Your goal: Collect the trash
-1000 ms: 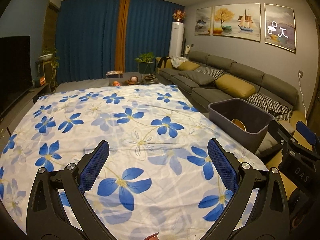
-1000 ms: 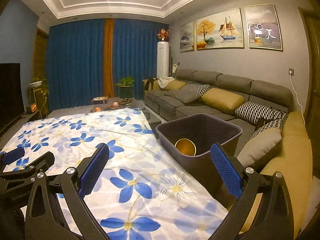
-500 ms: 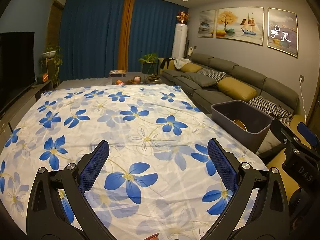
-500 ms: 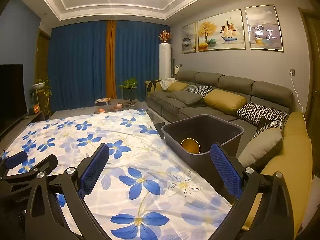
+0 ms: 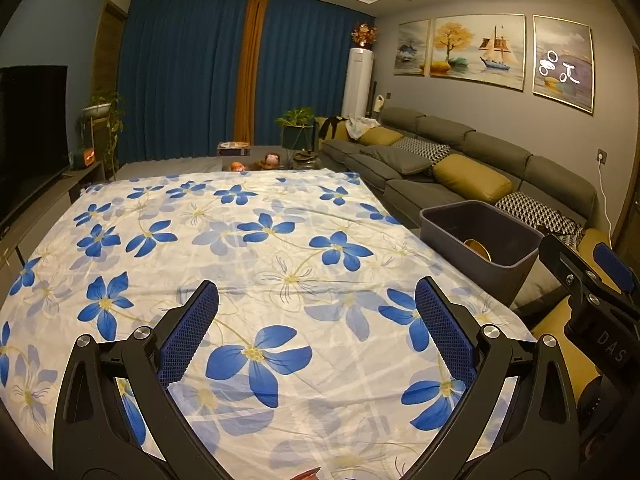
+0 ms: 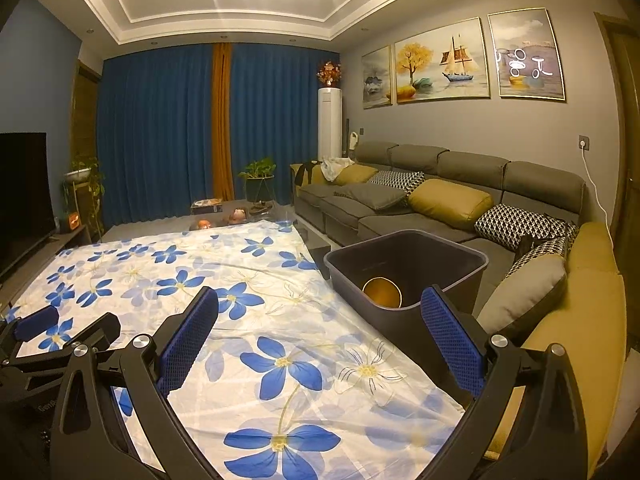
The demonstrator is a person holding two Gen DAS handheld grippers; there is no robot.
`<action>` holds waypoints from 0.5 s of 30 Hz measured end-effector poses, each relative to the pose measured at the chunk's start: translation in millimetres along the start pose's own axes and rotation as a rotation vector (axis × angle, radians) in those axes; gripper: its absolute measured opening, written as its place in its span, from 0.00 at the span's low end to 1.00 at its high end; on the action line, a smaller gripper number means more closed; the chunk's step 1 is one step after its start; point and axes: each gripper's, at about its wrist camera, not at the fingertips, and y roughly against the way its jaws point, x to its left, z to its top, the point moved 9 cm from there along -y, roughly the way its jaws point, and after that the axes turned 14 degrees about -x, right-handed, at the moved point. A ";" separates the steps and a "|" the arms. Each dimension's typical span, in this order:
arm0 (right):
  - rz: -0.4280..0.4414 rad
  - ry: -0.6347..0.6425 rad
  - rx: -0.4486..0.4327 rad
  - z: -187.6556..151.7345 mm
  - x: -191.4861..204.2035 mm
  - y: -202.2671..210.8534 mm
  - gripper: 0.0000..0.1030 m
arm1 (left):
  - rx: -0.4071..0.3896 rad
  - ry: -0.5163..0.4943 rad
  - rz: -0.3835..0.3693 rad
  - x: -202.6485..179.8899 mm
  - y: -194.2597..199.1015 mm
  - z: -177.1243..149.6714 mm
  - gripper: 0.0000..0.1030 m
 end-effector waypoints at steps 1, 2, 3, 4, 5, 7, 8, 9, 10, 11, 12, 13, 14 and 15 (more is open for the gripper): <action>0.001 -0.001 -0.001 0.0 0.0 0.4 0.95 | 0.001 0.002 -0.001 -0.3 -0.1 -0.2 0.94; 0.002 -0.002 -0.001 0.2 0.3 0.2 0.95 | 0.001 0.004 -0.003 -0.7 0.0 0.1 0.94; 0.002 -0.003 -0.001 0.5 0.6 0.0 0.95 | 0.002 0.008 -0.004 -0.8 0.0 0.0 0.94; 0.003 -0.003 -0.003 0.8 0.9 -0.1 0.95 | 0.001 0.010 -0.004 -0.7 0.0 0.0 0.94; 0.003 -0.002 -0.004 0.6 0.6 -0.5 0.95 | 0.001 0.010 -0.003 -0.8 -0.1 0.0 0.94; 0.003 -0.001 -0.007 0.9 1.3 -1.2 0.95 | 0.001 0.008 -0.003 -1.6 -0.3 0.9 0.94; 0.004 -0.002 -0.008 1.0 1.5 -1.4 0.95 | 0.001 0.009 -0.003 -1.3 -0.6 1.4 0.94; 0.005 -0.003 -0.009 1.2 2.0 -2.0 0.95 | 0.000 0.008 -0.002 -1.8 -0.7 1.2 0.94; 0.005 -0.003 -0.009 1.3 1.5 -2.4 0.95 | 0.000 0.008 -0.003 -1.7 -0.7 1.5 0.94; 0.004 -0.004 -0.009 1.4 1.4 -3.3 0.95 | 0.000 0.009 -0.003 -1.2 -0.5 1.6 0.94; 0.006 -0.005 -0.008 1.4 1.4 -2.7 0.95 | -0.001 0.008 -0.004 -1.5 -0.4 1.8 0.94; 0.007 -0.006 -0.007 1.4 1.6 -3.1 0.95 | -0.002 0.007 -0.004 -1.7 -0.3 2.4 0.94; 0.008 -0.006 -0.007 1.3 1.1 -2.7 0.95 | -0.003 0.005 -0.005 -2.3 -0.4 2.5 0.94; 0.007 -0.007 -0.007 1.4 1.1 -3.2 0.95 | -0.004 0.005 -0.006 -2.0 -0.3 3.1 0.94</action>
